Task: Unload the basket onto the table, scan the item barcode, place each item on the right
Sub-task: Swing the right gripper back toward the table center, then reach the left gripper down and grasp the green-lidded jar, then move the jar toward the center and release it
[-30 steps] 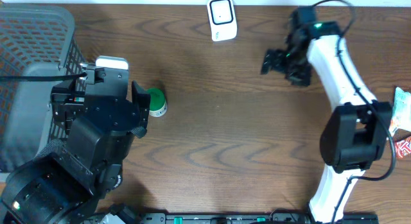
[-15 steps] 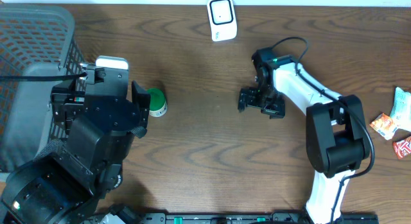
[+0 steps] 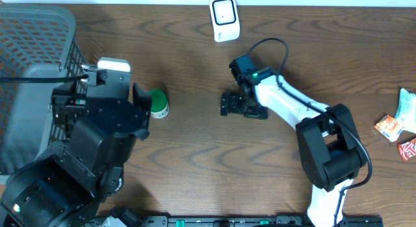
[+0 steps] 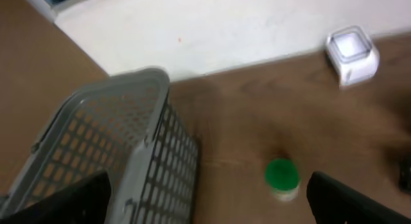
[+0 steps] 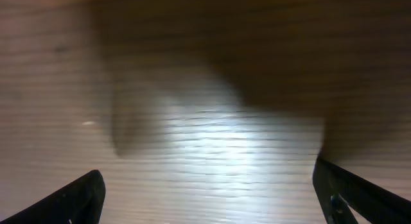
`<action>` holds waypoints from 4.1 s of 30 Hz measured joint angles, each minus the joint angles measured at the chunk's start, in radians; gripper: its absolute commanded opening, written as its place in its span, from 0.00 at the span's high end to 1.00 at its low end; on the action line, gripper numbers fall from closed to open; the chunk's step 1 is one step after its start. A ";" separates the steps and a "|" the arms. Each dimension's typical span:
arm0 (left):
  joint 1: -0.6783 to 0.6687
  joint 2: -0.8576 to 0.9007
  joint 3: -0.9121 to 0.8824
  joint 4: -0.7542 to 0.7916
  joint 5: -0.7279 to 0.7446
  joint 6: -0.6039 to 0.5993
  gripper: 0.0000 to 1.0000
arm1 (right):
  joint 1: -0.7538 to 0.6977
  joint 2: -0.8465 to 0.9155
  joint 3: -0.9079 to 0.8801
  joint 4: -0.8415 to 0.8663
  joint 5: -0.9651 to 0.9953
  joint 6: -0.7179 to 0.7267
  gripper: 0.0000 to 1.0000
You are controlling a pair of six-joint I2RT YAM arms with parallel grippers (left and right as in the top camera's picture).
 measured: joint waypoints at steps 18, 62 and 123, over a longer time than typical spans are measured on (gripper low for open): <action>0.000 0.000 0.000 -0.188 -0.001 0.000 0.02 | 0.062 0.034 0.164 -0.103 -0.024 -0.033 0.01; 0.524 0.743 0.000 0.045 0.741 -0.136 0.02 | -0.132 0.036 0.457 -0.549 -0.021 -0.076 0.01; 0.394 0.898 -0.292 0.283 0.853 -0.277 0.33 | -0.424 0.037 0.777 -0.827 0.008 -0.182 0.01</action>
